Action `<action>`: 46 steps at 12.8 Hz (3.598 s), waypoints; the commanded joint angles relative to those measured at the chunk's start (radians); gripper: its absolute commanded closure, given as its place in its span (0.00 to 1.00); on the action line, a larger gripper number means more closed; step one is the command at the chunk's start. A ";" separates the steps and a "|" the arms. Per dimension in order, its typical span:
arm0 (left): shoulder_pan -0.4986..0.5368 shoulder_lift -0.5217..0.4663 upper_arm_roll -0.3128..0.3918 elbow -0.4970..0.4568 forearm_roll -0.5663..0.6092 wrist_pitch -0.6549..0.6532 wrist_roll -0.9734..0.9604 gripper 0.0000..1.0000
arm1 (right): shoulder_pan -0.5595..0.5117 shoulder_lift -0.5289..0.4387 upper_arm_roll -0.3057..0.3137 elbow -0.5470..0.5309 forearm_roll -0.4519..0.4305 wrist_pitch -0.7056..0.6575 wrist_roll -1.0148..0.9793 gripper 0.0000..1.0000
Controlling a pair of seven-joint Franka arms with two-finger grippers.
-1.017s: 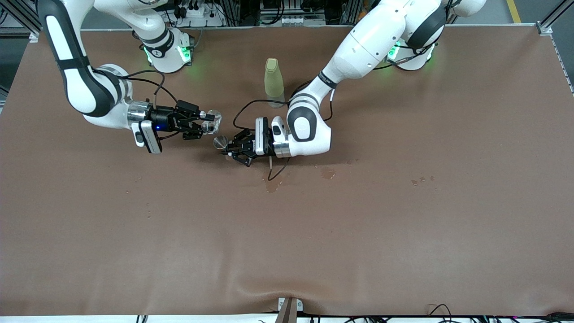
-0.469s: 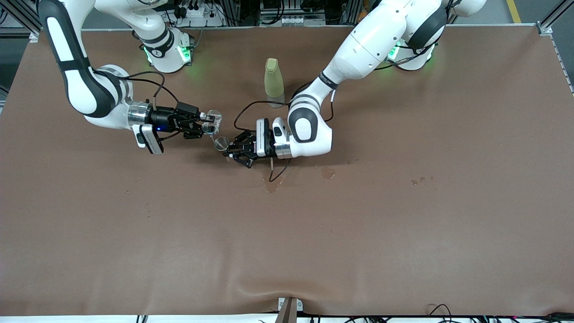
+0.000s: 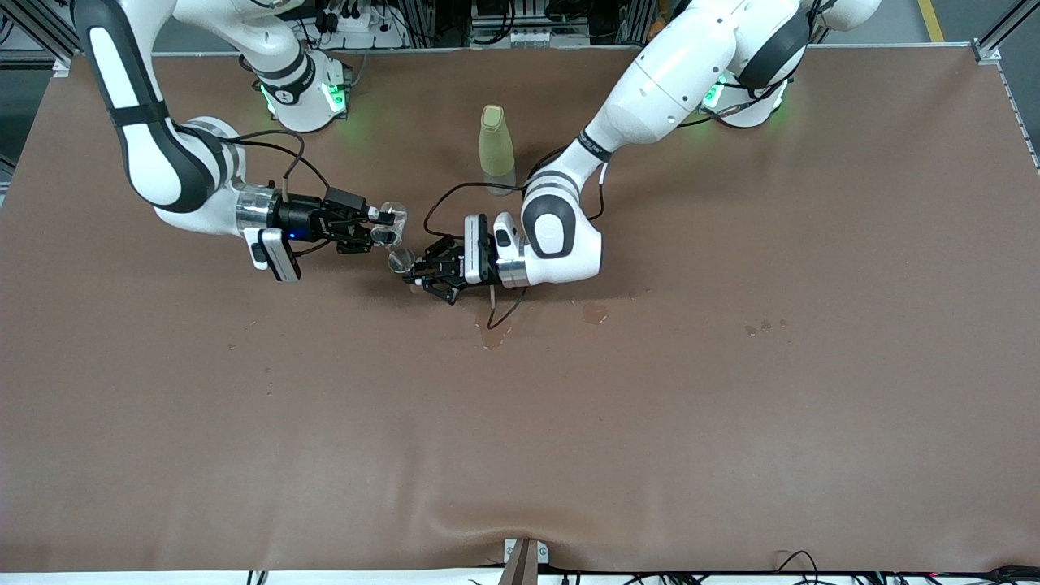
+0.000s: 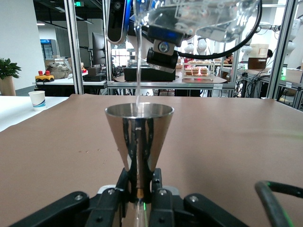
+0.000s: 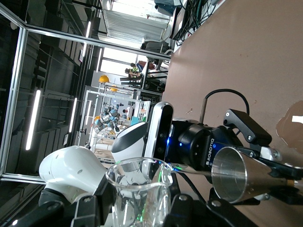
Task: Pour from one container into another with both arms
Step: 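Pour liquid from the beaker into the jigger held by the left gripper, then tilt the beaker upright and move both grippers apart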
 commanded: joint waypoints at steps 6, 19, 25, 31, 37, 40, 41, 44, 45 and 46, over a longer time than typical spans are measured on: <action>-0.010 0.003 0.001 0.018 -0.050 0.011 0.010 1.00 | 0.023 0.018 -0.006 0.023 0.020 0.001 0.132 0.80; -0.010 0.001 0.001 0.014 -0.058 0.011 0.010 1.00 | 0.028 0.048 -0.007 0.058 0.020 -0.001 0.291 0.82; -0.015 0.006 0.001 0.016 -0.078 0.011 0.010 1.00 | 0.022 0.079 -0.007 0.083 0.012 -0.002 0.396 0.82; -0.011 0.007 0.001 0.014 -0.078 0.011 0.019 1.00 | 0.020 0.079 -0.007 0.086 0.010 -0.002 0.532 0.83; -0.005 -0.003 0.003 0.011 -0.058 0.011 0.019 1.00 | 0.016 0.090 -0.007 0.094 0.009 -0.004 0.594 0.83; 0.015 -0.010 0.001 0.008 -0.053 0.010 0.019 1.00 | 0.019 0.090 -0.007 0.100 0.007 -0.002 0.603 0.83; 0.018 -0.010 0.003 0.005 -0.052 0.007 0.021 1.00 | 0.019 0.088 -0.007 0.103 0.004 -0.002 0.599 0.83; 0.053 -0.049 0.001 -0.073 -0.044 -0.016 0.024 1.00 | 0.017 0.088 -0.009 0.126 -0.019 -0.002 0.580 0.83; 0.079 -0.065 0.000 -0.102 -0.029 -0.025 0.028 1.00 | 0.006 0.090 -0.010 0.145 -0.075 -0.002 0.501 0.83; 0.094 -0.077 0.000 -0.123 -0.012 -0.038 0.037 1.00 | -0.012 0.091 -0.010 0.159 -0.101 -0.005 0.447 0.83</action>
